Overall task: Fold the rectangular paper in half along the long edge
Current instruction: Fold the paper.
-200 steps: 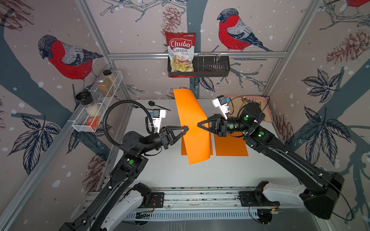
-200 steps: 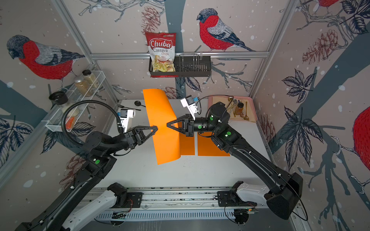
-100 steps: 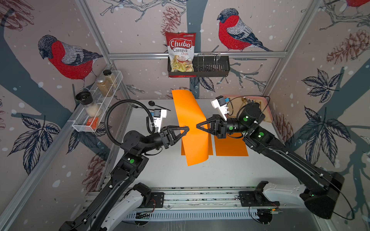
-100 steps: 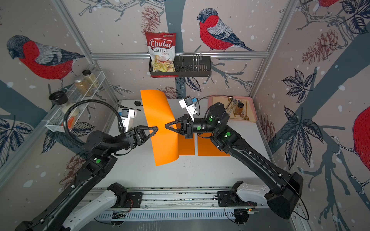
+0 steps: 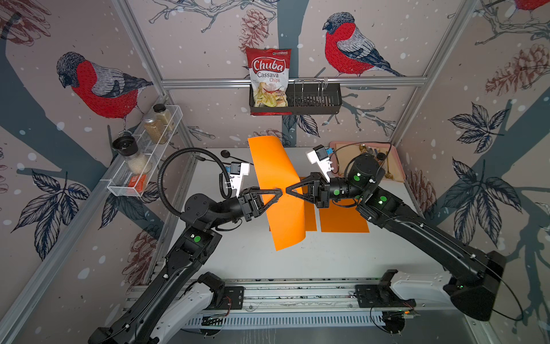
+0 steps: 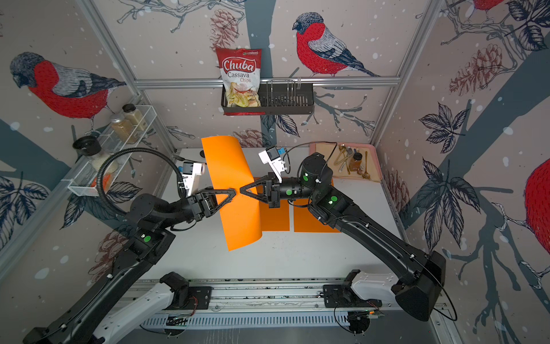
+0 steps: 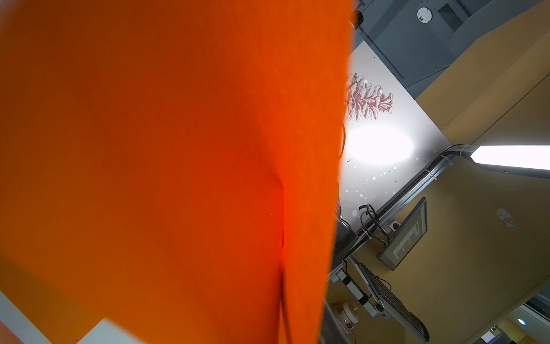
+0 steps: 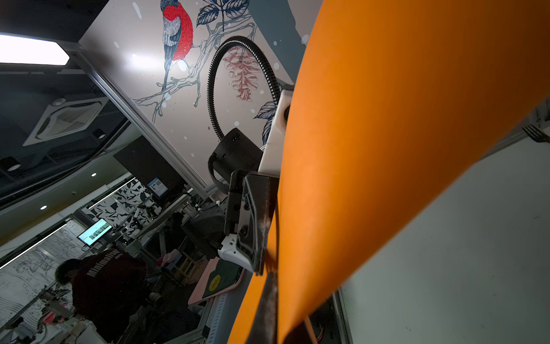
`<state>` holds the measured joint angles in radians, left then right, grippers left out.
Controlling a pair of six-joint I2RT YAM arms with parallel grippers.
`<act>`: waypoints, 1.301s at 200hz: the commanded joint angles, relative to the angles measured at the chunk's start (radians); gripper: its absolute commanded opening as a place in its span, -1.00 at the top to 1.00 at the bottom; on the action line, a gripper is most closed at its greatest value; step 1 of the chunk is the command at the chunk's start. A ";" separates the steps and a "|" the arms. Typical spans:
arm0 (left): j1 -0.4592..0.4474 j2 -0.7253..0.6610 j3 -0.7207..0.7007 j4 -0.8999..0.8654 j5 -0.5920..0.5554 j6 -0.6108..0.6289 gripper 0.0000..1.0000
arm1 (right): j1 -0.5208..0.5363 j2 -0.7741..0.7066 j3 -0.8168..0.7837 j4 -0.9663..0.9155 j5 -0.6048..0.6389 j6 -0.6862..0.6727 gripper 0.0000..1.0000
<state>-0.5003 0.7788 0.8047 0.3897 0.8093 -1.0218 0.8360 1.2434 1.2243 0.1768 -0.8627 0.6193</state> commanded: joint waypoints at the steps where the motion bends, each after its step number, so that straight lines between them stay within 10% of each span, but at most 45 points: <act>1: -0.005 -0.002 0.005 0.060 0.012 -0.003 0.43 | 0.006 0.005 0.012 0.009 0.007 -0.023 1.00; 57: -0.017 0.008 0.011 0.052 0.013 0.006 0.96 | 0.012 0.005 0.024 0.012 0.001 -0.024 1.00; 116: -0.027 0.010 0.008 0.049 0.013 0.019 1.00 | 0.025 0.005 0.032 -0.021 0.003 -0.042 1.00; 168: -0.044 -0.004 0.003 0.052 0.038 0.058 1.00 | -0.005 -0.004 0.038 -0.053 0.037 -0.055 0.14; 235: -0.050 -0.007 -0.013 0.054 0.087 0.114 1.00 | -0.025 -0.031 0.044 -0.043 0.036 -0.046 0.90; 260: -0.052 -0.003 -0.012 0.037 0.090 0.134 1.00 | -0.027 -0.044 0.057 -0.048 0.042 -0.041 0.54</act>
<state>-0.5472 0.7738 0.7914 0.4065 0.8604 -0.9260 0.8120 1.2114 1.2621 0.1055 -0.8398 0.5762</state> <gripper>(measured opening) 0.048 0.092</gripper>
